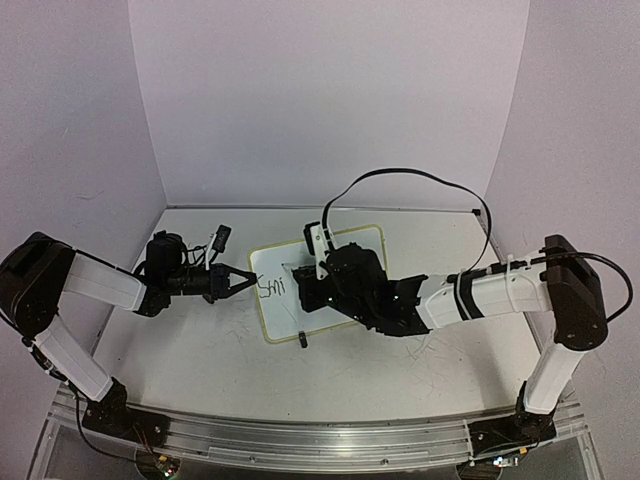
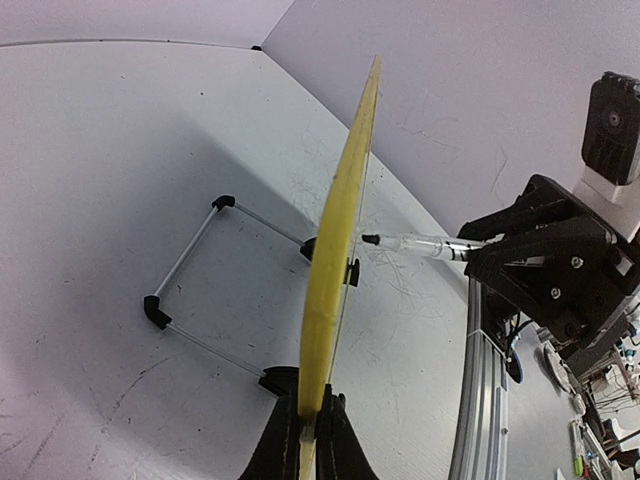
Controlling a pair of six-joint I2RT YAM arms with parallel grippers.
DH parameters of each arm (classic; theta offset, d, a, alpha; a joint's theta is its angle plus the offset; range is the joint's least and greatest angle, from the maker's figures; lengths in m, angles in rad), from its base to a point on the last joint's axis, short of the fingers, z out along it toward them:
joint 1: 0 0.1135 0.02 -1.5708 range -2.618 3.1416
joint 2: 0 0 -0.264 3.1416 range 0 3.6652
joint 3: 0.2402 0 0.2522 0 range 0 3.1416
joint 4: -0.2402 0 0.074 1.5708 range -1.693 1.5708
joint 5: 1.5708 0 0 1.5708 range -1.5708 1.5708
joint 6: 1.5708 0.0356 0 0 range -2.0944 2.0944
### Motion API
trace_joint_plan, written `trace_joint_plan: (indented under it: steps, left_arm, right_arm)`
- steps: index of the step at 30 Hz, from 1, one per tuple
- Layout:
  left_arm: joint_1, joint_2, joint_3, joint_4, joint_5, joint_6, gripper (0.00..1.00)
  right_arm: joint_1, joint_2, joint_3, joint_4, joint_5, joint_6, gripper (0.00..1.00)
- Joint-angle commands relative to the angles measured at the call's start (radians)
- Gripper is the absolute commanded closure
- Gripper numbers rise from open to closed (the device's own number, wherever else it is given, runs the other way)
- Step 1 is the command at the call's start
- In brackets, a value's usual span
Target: Write a sentence on the whiteboard
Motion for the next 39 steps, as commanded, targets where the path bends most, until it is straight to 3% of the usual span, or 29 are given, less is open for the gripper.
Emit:
trace_joint_plan:
  steps: [1,8,39]
  left_arm:
    - [-0.007,-0.013,0.009,-0.027,0.032,0.006,1.0]
    - [-0.007,-0.006,0.012,-0.027,0.034,0.007,1.0]
    - [-0.008,-0.017,0.006,-0.03,0.034,0.007,1.0]
  right_arm:
    - [0.001,0.0,0.002,0.016,-0.013,0.005,1.0]
    - [0.002,-0.025,-0.055,0.055,-0.032,0.012,1.0]
    - [0.002,0.029,0.013,0.019,0.02,0.005,1.0]
